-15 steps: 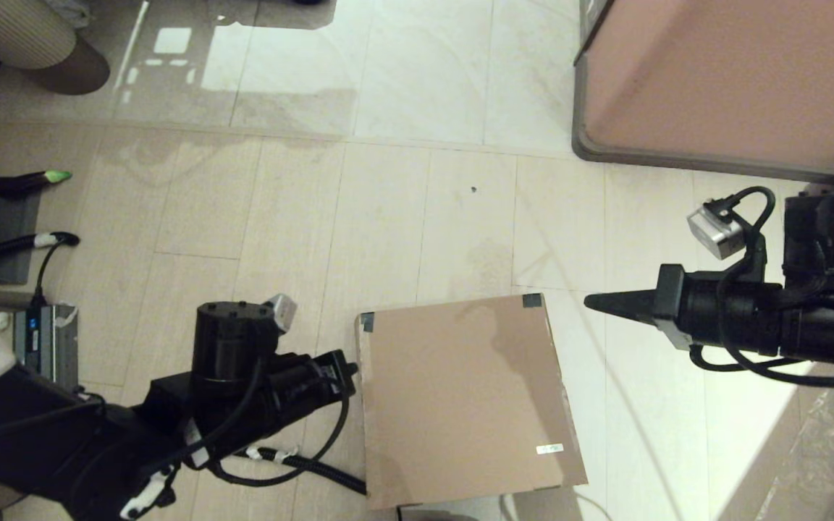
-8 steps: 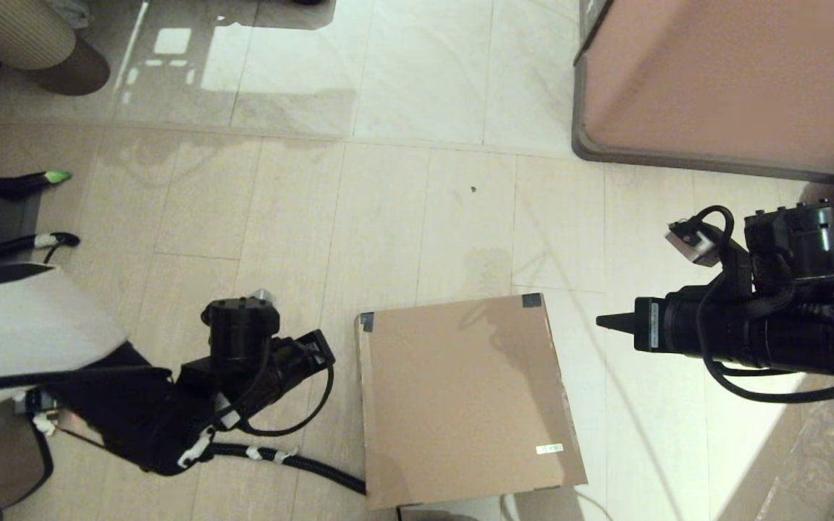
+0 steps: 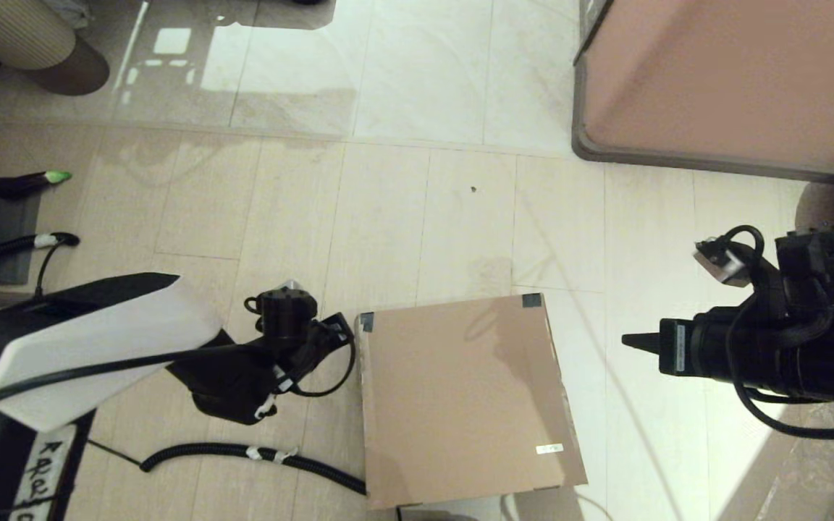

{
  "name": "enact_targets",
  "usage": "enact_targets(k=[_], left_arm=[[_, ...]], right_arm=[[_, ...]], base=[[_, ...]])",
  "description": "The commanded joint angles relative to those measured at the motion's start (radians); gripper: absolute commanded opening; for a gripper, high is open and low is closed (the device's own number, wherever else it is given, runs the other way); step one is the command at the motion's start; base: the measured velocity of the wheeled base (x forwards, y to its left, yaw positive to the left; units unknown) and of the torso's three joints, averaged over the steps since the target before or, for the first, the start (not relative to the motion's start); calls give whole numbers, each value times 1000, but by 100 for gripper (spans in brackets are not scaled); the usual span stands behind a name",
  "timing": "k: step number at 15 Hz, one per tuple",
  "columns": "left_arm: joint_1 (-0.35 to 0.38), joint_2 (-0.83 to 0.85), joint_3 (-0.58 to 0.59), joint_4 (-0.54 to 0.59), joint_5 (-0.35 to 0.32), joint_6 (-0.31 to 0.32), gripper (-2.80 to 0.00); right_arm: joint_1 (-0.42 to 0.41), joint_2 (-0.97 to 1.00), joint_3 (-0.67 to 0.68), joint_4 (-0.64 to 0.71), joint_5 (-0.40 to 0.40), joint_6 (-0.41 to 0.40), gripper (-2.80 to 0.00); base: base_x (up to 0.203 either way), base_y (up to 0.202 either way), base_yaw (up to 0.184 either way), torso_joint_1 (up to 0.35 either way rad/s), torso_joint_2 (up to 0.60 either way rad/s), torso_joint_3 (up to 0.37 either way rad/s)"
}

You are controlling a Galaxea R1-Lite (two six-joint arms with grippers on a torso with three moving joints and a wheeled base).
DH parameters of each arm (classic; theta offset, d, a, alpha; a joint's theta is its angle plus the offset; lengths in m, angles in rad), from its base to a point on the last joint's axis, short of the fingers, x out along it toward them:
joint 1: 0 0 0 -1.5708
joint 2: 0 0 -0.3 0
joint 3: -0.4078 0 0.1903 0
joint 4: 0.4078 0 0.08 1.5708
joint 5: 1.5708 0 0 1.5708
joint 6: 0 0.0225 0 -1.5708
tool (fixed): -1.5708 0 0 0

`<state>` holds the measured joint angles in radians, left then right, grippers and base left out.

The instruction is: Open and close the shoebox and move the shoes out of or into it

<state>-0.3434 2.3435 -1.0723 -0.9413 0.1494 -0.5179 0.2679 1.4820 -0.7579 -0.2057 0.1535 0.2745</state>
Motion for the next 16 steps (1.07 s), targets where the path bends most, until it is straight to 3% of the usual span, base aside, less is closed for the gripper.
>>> enact_targets(k=[1, 4, 9, 12, 16], left_arm=[[-17, 88, -66, -5, 3, 15, -280], [-66, 113, -129, -5, 3, 24, -280], [-96, 126, -195, -10, 5, 21, -280], [-85, 46, -176, -12, 5, 21, -280], [-62, -219, -36, -14, 5, 26, -280]], right_arm=[[0, -96, 50, 1, -4, 0, -280], [-1, -157, 102, 0, -20, 2, -280], [-97, -197, 137, -3, -184, 4, -280], [-121, -276, 181, -4, -223, 2, -280], [-162, -446, 337, -4, -278, -4, -280]], base=[[0, 0, 0, 0, 0, 0], [0, 0, 0, 0, 0, 0], [0, 0, 0, 0, 0, 0], [0, 0, 0, 0, 0, 0], [0, 0, 0, 0, 0, 0]])
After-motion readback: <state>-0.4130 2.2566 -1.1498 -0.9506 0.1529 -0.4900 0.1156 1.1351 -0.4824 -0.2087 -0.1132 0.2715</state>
